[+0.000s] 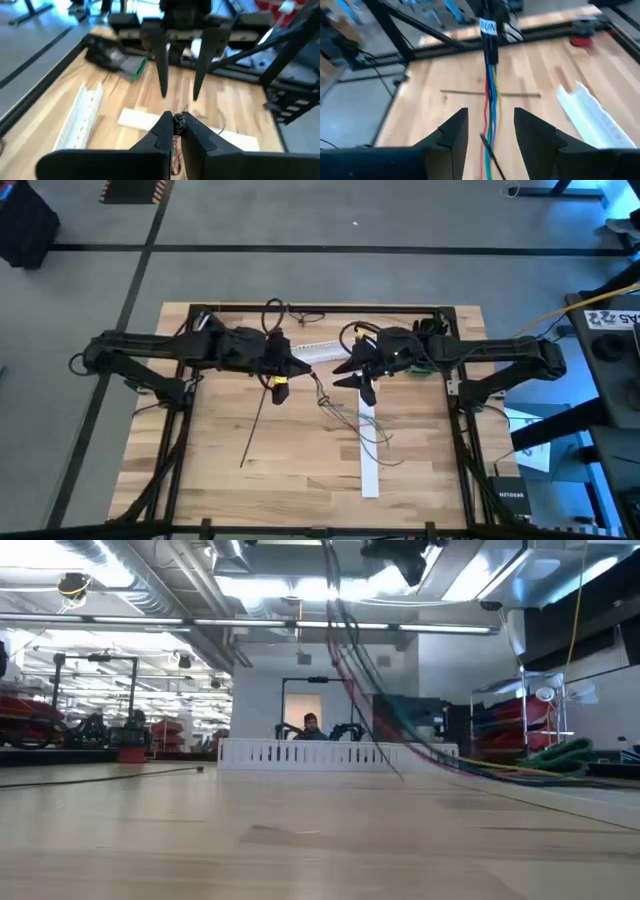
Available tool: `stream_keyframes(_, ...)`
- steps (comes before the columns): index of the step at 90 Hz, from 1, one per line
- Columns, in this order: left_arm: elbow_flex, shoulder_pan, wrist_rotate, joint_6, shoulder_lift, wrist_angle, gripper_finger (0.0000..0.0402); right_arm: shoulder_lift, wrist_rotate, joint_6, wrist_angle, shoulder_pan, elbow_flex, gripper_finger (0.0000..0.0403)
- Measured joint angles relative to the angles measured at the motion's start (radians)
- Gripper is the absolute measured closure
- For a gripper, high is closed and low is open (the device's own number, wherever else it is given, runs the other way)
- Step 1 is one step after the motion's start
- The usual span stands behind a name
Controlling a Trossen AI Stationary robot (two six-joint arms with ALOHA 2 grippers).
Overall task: Ziptie cables
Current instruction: Wrap the right black zip-tie around the cable wires
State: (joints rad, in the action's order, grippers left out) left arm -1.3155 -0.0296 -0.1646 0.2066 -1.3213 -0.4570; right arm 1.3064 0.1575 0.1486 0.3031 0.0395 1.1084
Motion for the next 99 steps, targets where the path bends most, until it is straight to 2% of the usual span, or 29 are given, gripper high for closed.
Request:
stream_keyframes(21, 0.0, 0.005, -0.003, 0.038, -0.054, -0.097, 0.0354, 0.0, -0.036, 0.027, 0.01, -0.001, -0.097, 0.0253)
stream_keyframes(40, 0.0, 0.012, -0.004, 0.107, -0.077, -0.249, 0.03, 0.0, -0.045, 0.108, -0.012, -0.001, -0.219, 0.0253)
stream_keyframes(55, 0.0, 0.012, 0.059, 0.126, -0.077, -0.242, 0.0245, 0.0, -0.05, 0.132, -0.015, -0.001, -0.255, 0.025)
stream_keyframes(67, -0.001, 0.012, 0.062, 0.163, -0.089, -0.187, 0.0214, 0.0, -0.062, 0.132, -0.017, -0.001, -0.258, 0.0233)
stream_keyframes(83, 0.0, 0.021, 0.057, 0.193, -0.196, -0.177, 0.0204, 0.0, -0.121, 0.132, -0.016, 0.0, -0.258, 0.0218)
stream_keyframes(99, 0.0, 0.062, 0.171, 0.257, -0.337, -0.131, 0.0213, 0.0, -0.121, 0.137, -0.019, -0.001, -0.281, 0.0217)
